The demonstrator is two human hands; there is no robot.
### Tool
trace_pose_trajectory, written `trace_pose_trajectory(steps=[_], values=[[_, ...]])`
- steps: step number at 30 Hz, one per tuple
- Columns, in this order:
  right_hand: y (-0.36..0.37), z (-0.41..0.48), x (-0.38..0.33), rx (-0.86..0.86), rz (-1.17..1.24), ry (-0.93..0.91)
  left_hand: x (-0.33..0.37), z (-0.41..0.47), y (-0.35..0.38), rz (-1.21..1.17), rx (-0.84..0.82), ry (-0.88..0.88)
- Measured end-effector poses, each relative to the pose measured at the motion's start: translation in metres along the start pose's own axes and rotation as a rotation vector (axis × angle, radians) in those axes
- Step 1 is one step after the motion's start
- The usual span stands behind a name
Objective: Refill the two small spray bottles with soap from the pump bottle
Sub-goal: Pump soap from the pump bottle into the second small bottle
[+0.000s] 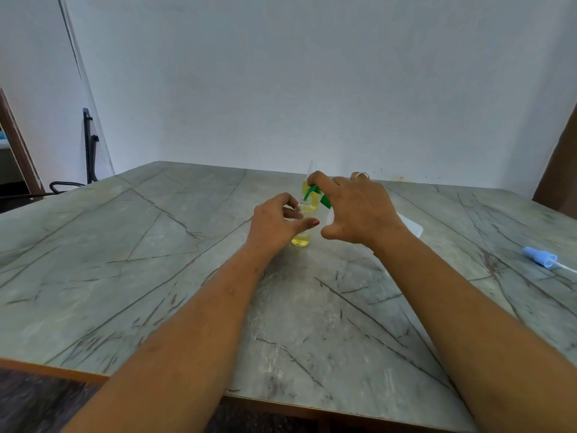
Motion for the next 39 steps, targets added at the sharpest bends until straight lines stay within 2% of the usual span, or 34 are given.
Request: trace_pose_trajectory(steps=[12,22,39], values=[[0.0008,-0.0004,-0.0059,-0.022,-0.053,-0.023,-0.0021,0.0009,-0.0017,-0.042,-0.001,-0.004],[-0.0001,0.0019,-0.0018,0.017,-0.013,-0.012,0.0001,0.0008,-0.0004,-0.024,-0.01,0.022],[-0.0018,0.0039,-0.0018,-0.018,-0.001,0.002,-0.0027,0.0008,-0.0019,-0.066,-0.025,0.041]])
Point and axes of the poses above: each hand's wrist, its own z-axis towards the middle knuckle, its own y-axis out of the palm, x = y × z, the point moved 6 cm from there along z, towards the middle knuckle, and after that the axes turned 12 degrees about -y, right-handed, at the moved point
